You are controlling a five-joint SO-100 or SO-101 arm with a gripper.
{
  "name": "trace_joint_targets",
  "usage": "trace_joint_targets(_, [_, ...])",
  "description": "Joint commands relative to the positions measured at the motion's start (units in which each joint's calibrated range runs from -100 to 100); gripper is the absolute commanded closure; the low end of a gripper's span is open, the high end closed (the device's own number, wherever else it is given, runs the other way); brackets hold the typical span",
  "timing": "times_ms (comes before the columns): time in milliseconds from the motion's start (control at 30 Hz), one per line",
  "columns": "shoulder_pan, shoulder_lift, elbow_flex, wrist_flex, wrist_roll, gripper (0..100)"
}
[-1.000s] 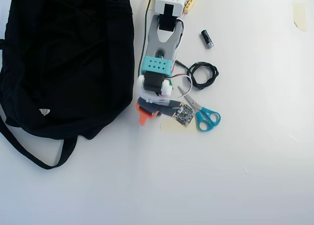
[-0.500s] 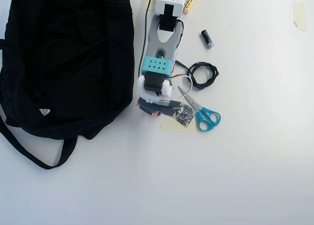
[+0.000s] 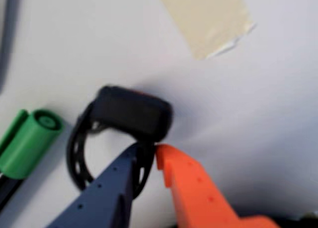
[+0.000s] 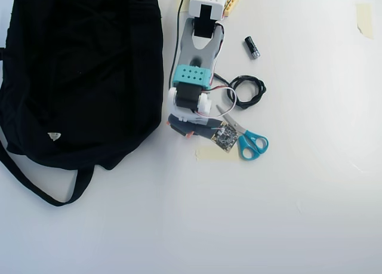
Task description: Put the bike light into the black bag
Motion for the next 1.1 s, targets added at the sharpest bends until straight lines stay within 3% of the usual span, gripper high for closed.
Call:
trace_joint_targets(0, [-0.92,-2.14,-6.76,3.61,-0.3,98])
trace_joint_targets(300, [-2.34,-5.63,-8.56,3.61,-1.61,98])
trace_joint_targets(500, [-2.56,-12.35,-8.11,3.61,-5.86,98])
trace_joint_targets(800, [-3.76,-21.39,-8.02,3.61,-21.75,98])
trace_joint_targets(1067, [-4.21,-26.7,-8.02,3.69,-29.03,98])
